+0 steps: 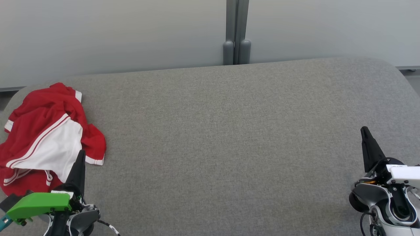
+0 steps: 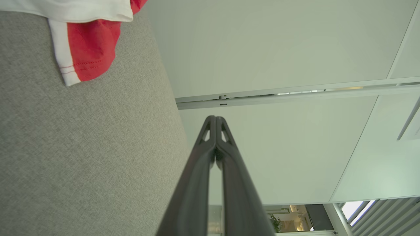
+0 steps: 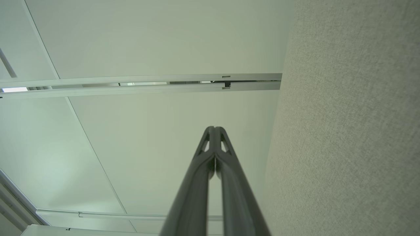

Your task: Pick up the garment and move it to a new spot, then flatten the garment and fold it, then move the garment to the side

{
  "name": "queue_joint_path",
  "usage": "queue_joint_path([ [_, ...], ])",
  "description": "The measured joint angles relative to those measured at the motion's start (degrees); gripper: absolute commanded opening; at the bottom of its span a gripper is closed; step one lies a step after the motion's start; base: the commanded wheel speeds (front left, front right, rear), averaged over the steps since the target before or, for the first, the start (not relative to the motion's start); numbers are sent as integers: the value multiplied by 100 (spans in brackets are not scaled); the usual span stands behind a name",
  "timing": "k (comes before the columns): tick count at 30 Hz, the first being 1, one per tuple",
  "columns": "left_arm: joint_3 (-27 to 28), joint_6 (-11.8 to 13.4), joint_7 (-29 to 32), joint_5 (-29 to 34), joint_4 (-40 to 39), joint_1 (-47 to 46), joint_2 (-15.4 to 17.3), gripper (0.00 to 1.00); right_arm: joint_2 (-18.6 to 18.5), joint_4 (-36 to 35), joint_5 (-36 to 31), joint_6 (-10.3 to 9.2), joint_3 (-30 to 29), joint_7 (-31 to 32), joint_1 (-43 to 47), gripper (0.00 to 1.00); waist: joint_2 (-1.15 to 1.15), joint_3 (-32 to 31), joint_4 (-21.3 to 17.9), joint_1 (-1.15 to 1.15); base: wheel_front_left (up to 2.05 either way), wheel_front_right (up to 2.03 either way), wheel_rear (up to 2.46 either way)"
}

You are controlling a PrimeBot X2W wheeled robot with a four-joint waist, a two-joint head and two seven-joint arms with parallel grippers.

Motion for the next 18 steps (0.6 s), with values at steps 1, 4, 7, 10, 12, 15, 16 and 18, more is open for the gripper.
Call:
queue_joint_path([
  [1,0,0,0,0,0,0,0,0,0,0,0,0,0,0,0,0,0,0,0,0,0,0,0],
  [4,0,0,0,0,0,0,0,0,0,0,0,0,0,0,0,0,0,0,0,0,0,0,0],
  [7,0,0,0,0,0,0,0,0,0,0,0,0,0,0,0,0,0,0,0,0,0,0,0],
  [10,0,0,0,0,0,0,0,0,0,0,0,0,0,0,0,0,0,0,0,0,0,0,0],
  [12,0,0,0,0,0,0,0,0,0,0,0,0,0,0,0,0,0,0,0,0,0,0,0],
  [15,0,0,0,0,0,0,0,0,0,0,0,0,0,0,0,0,0,0,0,0,0,0,0],
  [16,0,0,0,0,0,0,0,0,0,0,0,0,0,0,0,0,0,0,0,0,0,0,0],
  [18,0,0,0,0,0,0,0,0,0,0,0,0,0,0,0,0,0,0,0,0,0,0,0],
])
